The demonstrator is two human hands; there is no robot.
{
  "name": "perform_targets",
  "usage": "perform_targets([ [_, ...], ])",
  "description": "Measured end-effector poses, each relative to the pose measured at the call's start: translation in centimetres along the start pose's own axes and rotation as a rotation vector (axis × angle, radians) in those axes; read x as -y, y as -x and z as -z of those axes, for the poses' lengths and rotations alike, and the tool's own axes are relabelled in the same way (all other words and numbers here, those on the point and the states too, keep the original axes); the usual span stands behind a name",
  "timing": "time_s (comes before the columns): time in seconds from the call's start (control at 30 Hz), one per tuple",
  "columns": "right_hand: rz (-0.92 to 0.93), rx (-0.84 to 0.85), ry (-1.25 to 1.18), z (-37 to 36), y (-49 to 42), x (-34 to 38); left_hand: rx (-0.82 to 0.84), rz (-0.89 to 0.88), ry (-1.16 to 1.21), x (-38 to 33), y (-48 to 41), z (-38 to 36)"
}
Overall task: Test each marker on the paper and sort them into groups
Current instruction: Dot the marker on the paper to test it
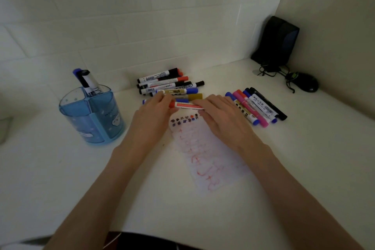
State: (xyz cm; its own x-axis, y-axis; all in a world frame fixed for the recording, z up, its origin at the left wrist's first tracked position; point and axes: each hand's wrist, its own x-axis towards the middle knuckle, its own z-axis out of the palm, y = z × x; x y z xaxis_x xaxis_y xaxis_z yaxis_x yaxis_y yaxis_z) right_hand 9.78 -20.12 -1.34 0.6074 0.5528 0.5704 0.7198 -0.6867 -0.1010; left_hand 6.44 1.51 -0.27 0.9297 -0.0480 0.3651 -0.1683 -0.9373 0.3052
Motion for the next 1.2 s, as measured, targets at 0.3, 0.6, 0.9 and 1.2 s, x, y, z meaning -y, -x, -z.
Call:
perform_targets([
  [0.3, -0.355, -0.019, 0.049, 0.8, 0.3, -2.3, -0.059, 0.048, -0.113, 2.0, -1.1, -0.9],
  [0.6, -0.681, 0.164, 0.358, 3.1, 2.6, -4.2, -0.028, 0.073, -0.152, 2.1, -1.4, -2.3],
  [0.9, -0.666, 0.109, 0.24, 2.5, 2.6, -3.0, -0.139, 0.034, 0.061, 1.9, -1.1, -1.8],
  [1.2, -0.636, 0.02, -0.934, 0.8, -0.6, 3.7, -0.034, -0.06, 0.748, -1.5, 0.1, -0.8],
])
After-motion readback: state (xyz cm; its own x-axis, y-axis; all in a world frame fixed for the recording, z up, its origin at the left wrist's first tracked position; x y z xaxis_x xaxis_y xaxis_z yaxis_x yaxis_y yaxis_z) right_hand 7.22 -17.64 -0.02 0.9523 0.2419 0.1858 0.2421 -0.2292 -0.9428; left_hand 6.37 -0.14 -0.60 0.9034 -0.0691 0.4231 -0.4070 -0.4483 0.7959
